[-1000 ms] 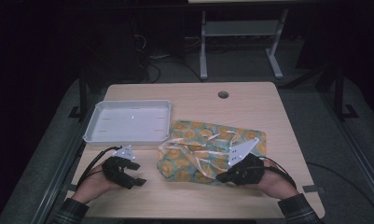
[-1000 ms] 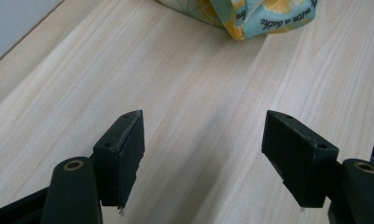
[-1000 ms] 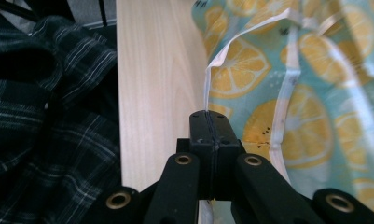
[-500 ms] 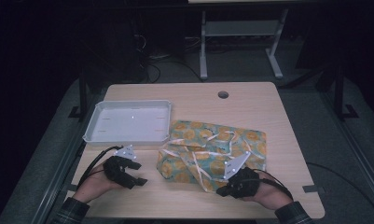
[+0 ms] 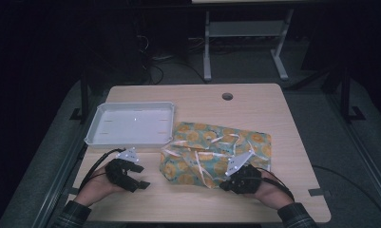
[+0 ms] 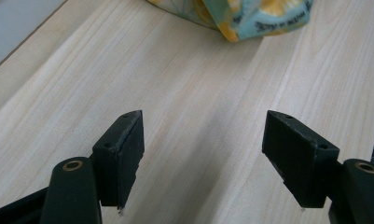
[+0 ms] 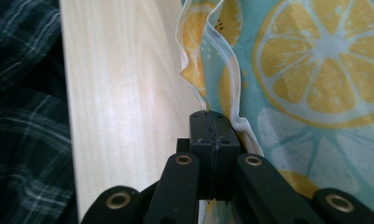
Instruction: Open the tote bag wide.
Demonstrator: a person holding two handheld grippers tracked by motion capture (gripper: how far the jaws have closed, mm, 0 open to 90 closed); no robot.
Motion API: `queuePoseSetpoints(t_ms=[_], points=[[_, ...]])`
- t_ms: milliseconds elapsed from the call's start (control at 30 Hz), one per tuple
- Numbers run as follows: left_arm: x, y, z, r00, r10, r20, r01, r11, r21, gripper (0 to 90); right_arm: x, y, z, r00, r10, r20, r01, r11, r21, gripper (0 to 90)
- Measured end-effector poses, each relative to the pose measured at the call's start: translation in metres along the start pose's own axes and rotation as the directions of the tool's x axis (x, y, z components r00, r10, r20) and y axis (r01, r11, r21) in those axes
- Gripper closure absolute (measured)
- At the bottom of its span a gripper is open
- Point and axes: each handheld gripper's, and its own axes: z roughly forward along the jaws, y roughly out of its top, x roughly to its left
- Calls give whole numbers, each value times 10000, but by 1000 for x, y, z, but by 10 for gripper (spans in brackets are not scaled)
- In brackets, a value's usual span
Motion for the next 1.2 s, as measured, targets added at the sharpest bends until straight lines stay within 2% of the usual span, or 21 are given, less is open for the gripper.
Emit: queuePoseSetpoints(t_ms=[133, 233, 333, 400, 433, 533, 567, 600, 767, 833, 933, 1033, 1100, 1200], points=[[0, 0, 1, 10000, -34, 14, 34, 10000, -36, 290, -9, 2, 0, 9996, 88, 284, -88, 10000, 4, 893], [0, 0, 1, 10000, -41, 18, 41, 10000, -53, 290, -23, 5, 0, 9977, 273, 623, -267, 9996, -107, 893], [0, 1, 1, 10000, -36, 21, 37, 10000, -51, 290, -27, 6, -1, 9971, 305, 696, -294, 9994, -161, 893], [0, 1, 1, 10000, -47, 10, 47, 10000, -67, 289, -24, 7, -4, 9970, 381, 670, -368, 9991, -213, 893], [0, 1, 0, 10000, -44, 0, 44, 10000, -83, 289, -23, 6, -5, 9977, 244, 628, -227, 9994, -271, 892], [-1, 2, -1, 10000, -57, 23, 58, 9999, -162, 290, -16, 6, -8, 9991, 36, 418, -25, 9996, -275, 892], [-2, 2, -1, 10000, -9, 43, 9, 9999, -165, 290, -9, 3, -8, 9998, 82, 158, -76, 9993, -379, 892], [-2, 3, -2, 10000, 52, 58, -51, 9999, -160, 290, -9, 3, -8, 9998, 82, 158, -76, 9993, -379, 892], [-6, 9, -9, 9999, 13, 149, -4, 9979, -646, 296, 3, -3, -5, 9997, -61, -256, 56, 9998, -191, 892], [-9, 15, -16, 9997, 215, 91, -208, 9969, -757, 299, 8, -4, -4, 9994, -45, -342, 43, 10000, -65, 892], [-16, 30, -29, 9989, 469, 9, -464, 9910, -1256, 320, 11, -4, 0, 9989, -121, -455, 124, 9999, 67, 891], [-21, 51, -40, 9959, 903, 14, -886, 9807, -1743, 340, 11, -4, 4, 9981, -122, -608, 135, 9997, 218, 892], [-25, 66, -43, 9930, 1181, 34, -1153, 9751, -1895, 348, 12, -5, 6, 9976, -107, -684, 128, 9995, 303, 892], [-27, 91, -37, 9873, 1584, 126, -1521, 9652, -2128, 358, 13, -5, 8, 9972, -103, -736, 131, 9992, 375, 892]])
